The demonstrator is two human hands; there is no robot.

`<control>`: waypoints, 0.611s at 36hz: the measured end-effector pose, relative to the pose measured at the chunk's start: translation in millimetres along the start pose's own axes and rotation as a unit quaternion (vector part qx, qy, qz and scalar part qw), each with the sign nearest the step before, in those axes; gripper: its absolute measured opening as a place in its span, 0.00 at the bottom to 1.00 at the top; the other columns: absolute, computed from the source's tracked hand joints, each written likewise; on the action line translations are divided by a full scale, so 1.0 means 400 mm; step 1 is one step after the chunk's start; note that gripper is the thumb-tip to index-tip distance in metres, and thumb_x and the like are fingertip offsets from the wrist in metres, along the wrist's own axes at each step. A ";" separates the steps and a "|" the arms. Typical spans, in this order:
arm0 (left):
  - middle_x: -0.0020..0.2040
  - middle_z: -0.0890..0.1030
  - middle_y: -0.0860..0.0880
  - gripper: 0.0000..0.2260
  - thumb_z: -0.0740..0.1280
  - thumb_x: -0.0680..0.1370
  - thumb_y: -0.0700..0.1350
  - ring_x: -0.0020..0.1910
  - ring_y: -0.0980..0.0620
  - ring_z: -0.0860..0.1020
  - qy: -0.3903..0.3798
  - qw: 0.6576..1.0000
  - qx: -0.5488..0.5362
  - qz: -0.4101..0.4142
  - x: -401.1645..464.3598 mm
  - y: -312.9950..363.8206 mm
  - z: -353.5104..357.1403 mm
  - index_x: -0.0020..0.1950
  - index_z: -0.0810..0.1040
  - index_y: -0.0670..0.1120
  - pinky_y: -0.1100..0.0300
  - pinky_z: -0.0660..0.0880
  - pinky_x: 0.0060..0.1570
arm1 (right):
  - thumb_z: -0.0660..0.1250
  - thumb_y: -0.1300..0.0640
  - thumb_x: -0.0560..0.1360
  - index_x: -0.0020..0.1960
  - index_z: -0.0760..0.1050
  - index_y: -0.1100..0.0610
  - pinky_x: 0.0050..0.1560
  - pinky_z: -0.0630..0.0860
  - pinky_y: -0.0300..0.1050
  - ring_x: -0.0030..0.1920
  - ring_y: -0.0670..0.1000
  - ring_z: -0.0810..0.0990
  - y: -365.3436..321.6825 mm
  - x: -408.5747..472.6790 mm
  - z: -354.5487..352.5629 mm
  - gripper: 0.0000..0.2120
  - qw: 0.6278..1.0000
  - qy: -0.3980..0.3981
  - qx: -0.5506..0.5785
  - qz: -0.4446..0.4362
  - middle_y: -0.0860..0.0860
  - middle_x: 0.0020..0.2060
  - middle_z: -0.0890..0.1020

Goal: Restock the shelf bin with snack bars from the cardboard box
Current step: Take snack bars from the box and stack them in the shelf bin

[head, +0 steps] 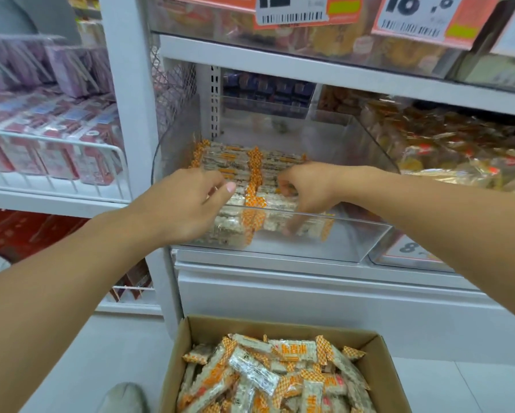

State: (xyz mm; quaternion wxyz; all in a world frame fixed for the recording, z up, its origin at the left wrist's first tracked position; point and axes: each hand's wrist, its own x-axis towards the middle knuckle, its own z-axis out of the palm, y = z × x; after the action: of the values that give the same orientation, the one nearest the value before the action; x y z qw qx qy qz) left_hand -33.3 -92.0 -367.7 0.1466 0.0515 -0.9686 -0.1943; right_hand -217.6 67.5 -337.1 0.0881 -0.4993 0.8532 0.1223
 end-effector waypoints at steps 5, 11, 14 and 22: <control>0.34 0.74 0.49 0.19 0.53 0.83 0.57 0.36 0.50 0.73 0.002 1.000 -0.002 -0.005 -0.003 0.001 0.002 0.36 0.68 0.49 0.47 0.73 0.41 | 0.82 0.36 0.57 0.46 0.68 0.53 0.31 0.63 0.47 0.35 0.50 0.68 -0.021 0.004 0.008 0.33 1.000 -0.016 0.011 0.003 0.48 0.38 0.74; 0.33 0.74 0.48 0.20 0.53 0.84 0.56 0.35 0.49 0.73 0.005 1.000 0.007 -0.007 0.001 0.004 0.005 0.36 0.67 0.48 0.48 0.73 0.40 | 0.84 0.37 0.52 0.43 0.68 0.52 0.34 0.73 0.48 0.35 0.52 0.71 -0.003 0.016 0.004 0.34 0.995 -0.055 0.082 0.009 0.49 0.37 0.75; 0.33 0.73 0.48 0.19 0.53 0.84 0.56 0.34 0.49 0.72 0.003 1.000 0.008 -0.008 0.003 0.009 0.007 0.36 0.67 0.49 0.49 0.72 0.40 | 0.85 0.38 0.53 0.45 0.72 0.53 0.34 0.74 0.47 0.34 0.52 0.75 0.019 0.011 -0.003 0.33 0.993 -0.050 0.108 0.012 0.48 0.37 0.77; 0.35 0.75 0.52 0.16 0.56 0.84 0.54 0.37 0.49 0.74 0.047 0.999 0.001 0.016 0.013 0.023 0.005 0.39 0.70 0.49 0.53 0.67 0.37 | 0.81 0.43 0.64 0.46 0.77 0.54 0.40 0.80 0.50 0.36 0.51 0.78 0.044 -0.072 -0.047 0.21 0.980 0.053 0.188 0.027 0.50 0.37 0.79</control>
State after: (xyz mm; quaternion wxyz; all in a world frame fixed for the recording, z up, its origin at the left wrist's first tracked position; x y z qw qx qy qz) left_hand -39.0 -83.8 -364.5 0.1950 0.0456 -0.9615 -0.1879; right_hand -219.6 94.1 -309.3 0.1311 -0.4564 0.8777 -0.0644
